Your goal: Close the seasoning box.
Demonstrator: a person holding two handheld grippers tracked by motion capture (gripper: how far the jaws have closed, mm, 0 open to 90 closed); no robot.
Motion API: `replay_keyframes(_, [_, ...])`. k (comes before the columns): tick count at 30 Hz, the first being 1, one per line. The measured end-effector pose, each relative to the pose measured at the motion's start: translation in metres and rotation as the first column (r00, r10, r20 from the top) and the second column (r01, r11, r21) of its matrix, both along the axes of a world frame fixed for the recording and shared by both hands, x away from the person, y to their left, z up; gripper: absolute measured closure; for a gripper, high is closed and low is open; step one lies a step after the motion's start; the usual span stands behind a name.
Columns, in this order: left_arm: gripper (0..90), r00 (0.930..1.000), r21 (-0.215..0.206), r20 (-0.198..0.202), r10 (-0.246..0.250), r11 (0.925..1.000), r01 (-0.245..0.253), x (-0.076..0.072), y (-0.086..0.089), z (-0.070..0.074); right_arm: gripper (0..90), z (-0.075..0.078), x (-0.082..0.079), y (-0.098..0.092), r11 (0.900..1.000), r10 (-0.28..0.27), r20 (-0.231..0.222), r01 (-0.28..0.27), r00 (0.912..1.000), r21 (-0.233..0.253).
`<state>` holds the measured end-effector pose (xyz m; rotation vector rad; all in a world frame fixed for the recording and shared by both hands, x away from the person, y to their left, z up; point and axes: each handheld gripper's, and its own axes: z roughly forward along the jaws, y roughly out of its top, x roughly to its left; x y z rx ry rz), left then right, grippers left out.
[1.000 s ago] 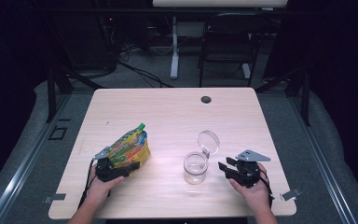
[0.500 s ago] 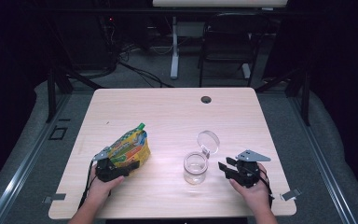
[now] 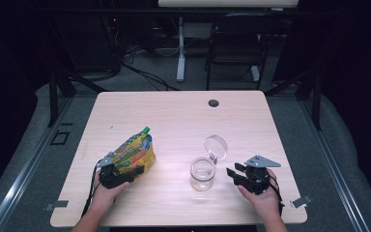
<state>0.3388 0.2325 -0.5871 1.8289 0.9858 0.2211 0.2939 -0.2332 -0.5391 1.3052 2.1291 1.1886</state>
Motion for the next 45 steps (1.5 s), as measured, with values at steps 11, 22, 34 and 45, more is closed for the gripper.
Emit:
replay_keyframes(11, [51.8,0.9999,0.018,0.016,0.001,0.9998,-0.001,0.0008,-0.0001,0.0014,58.1,-0.0002,0.0003,0.0002,1.000,-0.001,0.000,0.001,1.0000,-0.001])
replay_keyframes(22, [53.1,0.9994,0.022,0.029,0.017,0.9996,-0.017,0.0016,-0.0020,0.0016,58.1,-0.0003,0.0006,0.0001,1.000,0.001,0.001,-0.001,1.0000,0.001])
replay_keyframes(34, [53.3,0.9998,0.037,0.015,0.013,0.9992,-0.013,0.0026,0.0010,0.0041,58.1,0.0000,0.0005,0.0000,1.000,0.000,0.003,0.000,1.0000,-0.002])
replay_keyframes(45, [53.3,0.9992,0.055,0.041,0.006,0.9984,-0.009,0.0015,0.0000,0.0093,58.1,0.0001,0.0005,0.0000,1.000,0.000,0.004,0.000,1.0000,-0.003])
